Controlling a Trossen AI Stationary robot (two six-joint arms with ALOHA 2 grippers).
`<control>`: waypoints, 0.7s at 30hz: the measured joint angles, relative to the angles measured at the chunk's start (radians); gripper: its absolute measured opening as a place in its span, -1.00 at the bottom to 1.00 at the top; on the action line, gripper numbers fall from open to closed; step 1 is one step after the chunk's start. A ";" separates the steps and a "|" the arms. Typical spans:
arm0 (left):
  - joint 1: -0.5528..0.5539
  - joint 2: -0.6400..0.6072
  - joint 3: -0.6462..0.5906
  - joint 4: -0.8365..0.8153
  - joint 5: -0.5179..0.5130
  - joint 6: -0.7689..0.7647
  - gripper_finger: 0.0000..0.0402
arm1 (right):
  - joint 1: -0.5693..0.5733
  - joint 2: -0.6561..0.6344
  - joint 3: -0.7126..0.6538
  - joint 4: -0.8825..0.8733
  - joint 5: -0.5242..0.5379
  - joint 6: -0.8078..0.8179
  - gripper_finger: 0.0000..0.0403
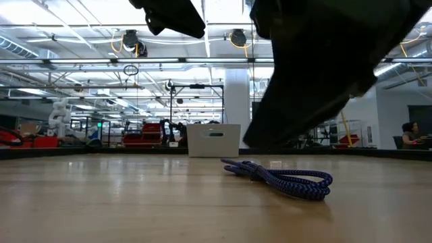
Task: Pick and place USB-C Cables
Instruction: Put the blue charger cable into the gray bin
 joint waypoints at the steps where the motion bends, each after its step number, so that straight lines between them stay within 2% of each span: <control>1: 0.000 0.000 0.000 0.000 0.000 0.003 -0.62 | -0.001 0.010 0.000 0.006 -0.002 -0.003 0.20; 12: 0.000 0.000 0.000 -0.004 -0.001 0.023 -0.62 | -0.046 0.039 0.005 -0.100 -0.005 -0.042 0.19; 21: 0.004 0.000 0.000 -0.005 -0.001 0.081 -0.62 | -0.084 0.038 0.008 -0.171 -0.032 -0.149 -0.13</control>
